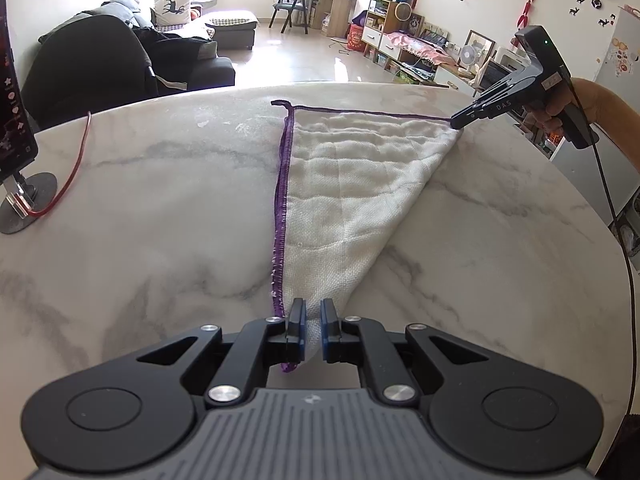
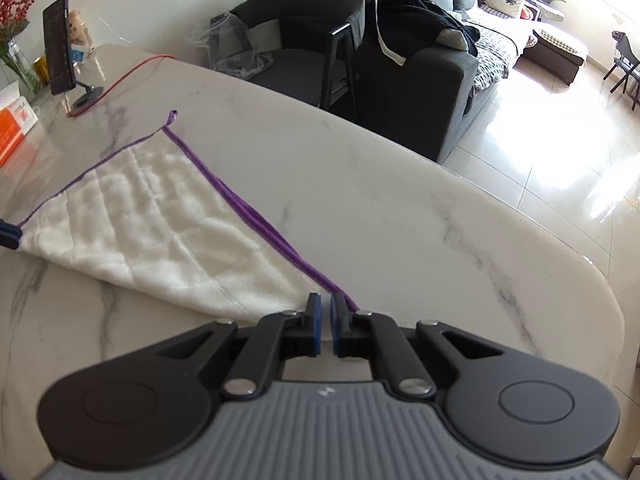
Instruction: Fold towel
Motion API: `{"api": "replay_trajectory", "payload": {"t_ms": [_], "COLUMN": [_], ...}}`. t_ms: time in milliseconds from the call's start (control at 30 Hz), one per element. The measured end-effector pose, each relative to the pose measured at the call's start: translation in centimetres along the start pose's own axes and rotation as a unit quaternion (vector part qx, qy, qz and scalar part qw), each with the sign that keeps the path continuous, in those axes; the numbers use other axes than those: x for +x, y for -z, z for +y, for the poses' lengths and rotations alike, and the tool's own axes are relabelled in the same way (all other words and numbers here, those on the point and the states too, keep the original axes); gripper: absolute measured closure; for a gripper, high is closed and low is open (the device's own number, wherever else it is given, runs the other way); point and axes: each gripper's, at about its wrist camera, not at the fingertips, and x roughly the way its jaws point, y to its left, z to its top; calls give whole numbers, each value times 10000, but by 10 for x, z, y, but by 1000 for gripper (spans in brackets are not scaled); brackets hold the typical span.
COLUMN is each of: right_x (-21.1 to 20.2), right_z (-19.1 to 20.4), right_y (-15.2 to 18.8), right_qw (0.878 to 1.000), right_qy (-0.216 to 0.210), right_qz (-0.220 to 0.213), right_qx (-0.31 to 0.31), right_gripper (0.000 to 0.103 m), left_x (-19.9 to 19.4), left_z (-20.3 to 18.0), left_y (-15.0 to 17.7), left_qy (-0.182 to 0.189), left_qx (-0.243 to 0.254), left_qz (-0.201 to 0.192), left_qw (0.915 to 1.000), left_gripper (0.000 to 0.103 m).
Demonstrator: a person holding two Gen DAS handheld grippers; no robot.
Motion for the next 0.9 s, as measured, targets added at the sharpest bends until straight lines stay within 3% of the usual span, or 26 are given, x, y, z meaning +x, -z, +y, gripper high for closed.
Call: {"api": "replay_trajectory", "payload": {"t_ms": [200,300,400,433,467,533,767,900], "right_x": [-8,-13,-16,-17,-18,-18,-16,-14], "right_z": [-14,-18,-24,-27,-29,-31,-28,-26], "right_y": [4,7,12,13,15,17,15,14], "right_qw": [9993,9981,9945,9925,9906,9868,9744,9656], "right_qy": [144,193,255,274,285,288,231,195], "right_qz": [-54,-67,-36,-20,-6,14,43,57], "right_qx": [344,589,1012,1189,1341,1591,2237,2592], "right_gripper": [90,81,64,62,61,61,51,50], "left_x": [0,0,-2,-2,-4,-7,-10,-7], "left_z": [-2,-5,-9,-10,-13,-19,-33,-36], "left_y": [-2,-3,-4,-4,-5,-5,-12,-11], "left_qy": [-26,-61,-110,-125,-168,-324,-768,-1059], "left_qx": [11,28,38,42,55,107,202,86], "left_qz": [42,29,10,6,-6,-70,102,227], "left_qw": [10000,10000,9999,9999,9998,9994,9968,9941], "left_gripper": [93,92,87,77,61,50,47,47]}}
